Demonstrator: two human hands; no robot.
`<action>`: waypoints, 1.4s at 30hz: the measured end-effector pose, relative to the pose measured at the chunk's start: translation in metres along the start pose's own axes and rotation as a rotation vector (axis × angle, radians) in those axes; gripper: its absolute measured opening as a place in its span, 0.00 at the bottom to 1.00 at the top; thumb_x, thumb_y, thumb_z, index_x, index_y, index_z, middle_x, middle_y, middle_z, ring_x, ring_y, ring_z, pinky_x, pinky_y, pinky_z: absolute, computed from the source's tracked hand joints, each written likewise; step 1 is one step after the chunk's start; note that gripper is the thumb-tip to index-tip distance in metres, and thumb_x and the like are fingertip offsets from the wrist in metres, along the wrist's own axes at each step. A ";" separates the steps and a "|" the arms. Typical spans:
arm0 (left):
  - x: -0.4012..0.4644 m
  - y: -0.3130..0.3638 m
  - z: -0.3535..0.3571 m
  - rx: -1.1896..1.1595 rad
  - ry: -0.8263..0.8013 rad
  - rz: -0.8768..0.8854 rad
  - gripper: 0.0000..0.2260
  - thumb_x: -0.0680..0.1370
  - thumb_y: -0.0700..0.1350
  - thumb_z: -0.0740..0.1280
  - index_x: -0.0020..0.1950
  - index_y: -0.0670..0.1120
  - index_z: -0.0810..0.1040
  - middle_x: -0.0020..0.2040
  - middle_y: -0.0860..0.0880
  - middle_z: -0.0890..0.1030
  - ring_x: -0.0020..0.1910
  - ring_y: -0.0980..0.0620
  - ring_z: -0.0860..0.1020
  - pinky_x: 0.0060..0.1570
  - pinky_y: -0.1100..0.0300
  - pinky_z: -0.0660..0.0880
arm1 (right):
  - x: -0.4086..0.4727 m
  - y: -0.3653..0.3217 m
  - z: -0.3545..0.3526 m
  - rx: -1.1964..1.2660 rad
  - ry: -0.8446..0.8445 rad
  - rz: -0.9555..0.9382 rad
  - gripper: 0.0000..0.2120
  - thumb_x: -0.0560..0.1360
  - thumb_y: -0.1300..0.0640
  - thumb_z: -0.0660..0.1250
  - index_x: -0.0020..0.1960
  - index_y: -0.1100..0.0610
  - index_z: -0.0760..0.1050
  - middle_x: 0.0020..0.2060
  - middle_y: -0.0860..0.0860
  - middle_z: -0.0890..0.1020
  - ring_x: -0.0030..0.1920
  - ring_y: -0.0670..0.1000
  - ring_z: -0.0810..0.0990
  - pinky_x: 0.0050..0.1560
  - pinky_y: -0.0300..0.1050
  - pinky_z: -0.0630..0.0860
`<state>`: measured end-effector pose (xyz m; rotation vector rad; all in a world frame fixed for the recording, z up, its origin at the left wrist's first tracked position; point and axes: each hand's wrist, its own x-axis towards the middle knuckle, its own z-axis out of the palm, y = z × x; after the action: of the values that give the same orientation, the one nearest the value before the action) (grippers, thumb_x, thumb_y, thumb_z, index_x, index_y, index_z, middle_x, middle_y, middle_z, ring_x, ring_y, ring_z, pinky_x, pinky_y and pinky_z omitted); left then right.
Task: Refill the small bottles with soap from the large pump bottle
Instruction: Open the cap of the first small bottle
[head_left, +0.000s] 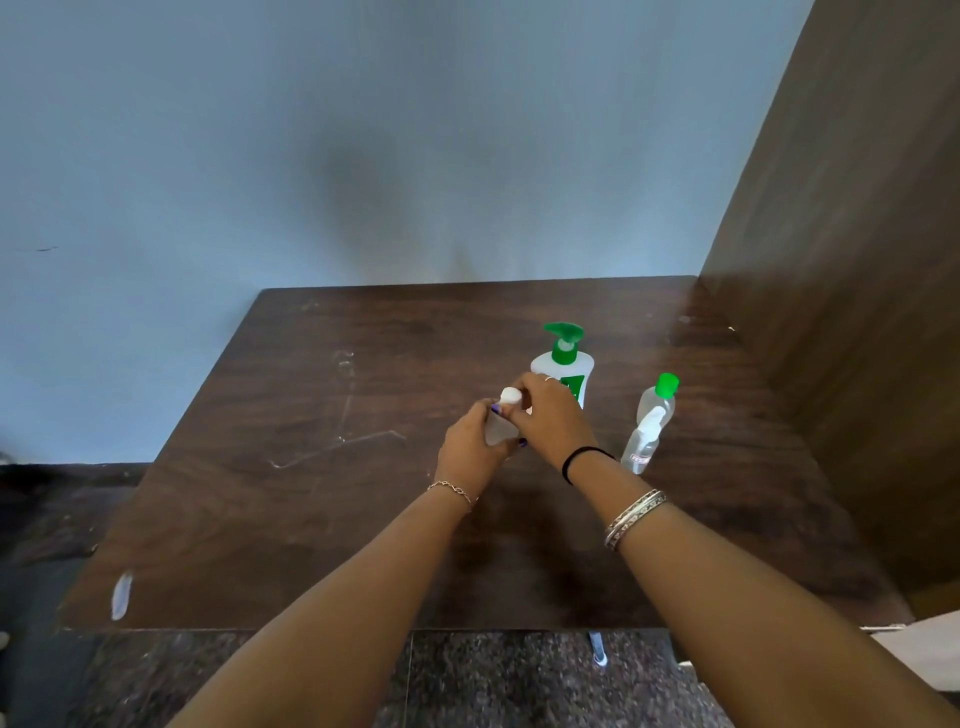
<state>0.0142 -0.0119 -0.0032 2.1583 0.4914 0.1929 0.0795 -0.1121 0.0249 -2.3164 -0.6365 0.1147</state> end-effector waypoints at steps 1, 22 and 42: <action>-0.002 0.003 -0.002 -0.035 0.022 0.007 0.18 0.69 0.46 0.73 0.55 0.45 0.74 0.50 0.47 0.80 0.47 0.50 0.76 0.45 0.58 0.72 | 0.000 -0.003 -0.004 -0.010 -0.010 -0.008 0.12 0.74 0.51 0.67 0.50 0.60 0.74 0.45 0.55 0.79 0.44 0.53 0.76 0.44 0.49 0.75; -0.023 0.019 -0.034 0.170 -0.081 0.078 0.15 0.69 0.50 0.72 0.52 0.46 0.77 0.46 0.47 0.81 0.47 0.48 0.78 0.50 0.51 0.75 | -0.017 -0.028 -0.038 -0.063 -0.191 -0.124 0.10 0.75 0.56 0.66 0.45 0.64 0.74 0.40 0.57 0.78 0.41 0.52 0.73 0.44 0.47 0.71; -0.030 0.019 -0.050 0.087 -0.186 0.078 0.15 0.69 0.47 0.73 0.53 0.44 0.78 0.48 0.46 0.81 0.48 0.50 0.78 0.52 0.55 0.74 | -0.026 -0.046 -0.047 -0.242 -0.265 -0.062 0.14 0.75 0.46 0.66 0.39 0.55 0.69 0.37 0.50 0.73 0.38 0.49 0.71 0.36 0.39 0.66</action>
<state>-0.0235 0.0023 0.0429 2.2559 0.3137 0.0128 0.0496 -0.1257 0.0877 -2.5343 -0.8965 0.3369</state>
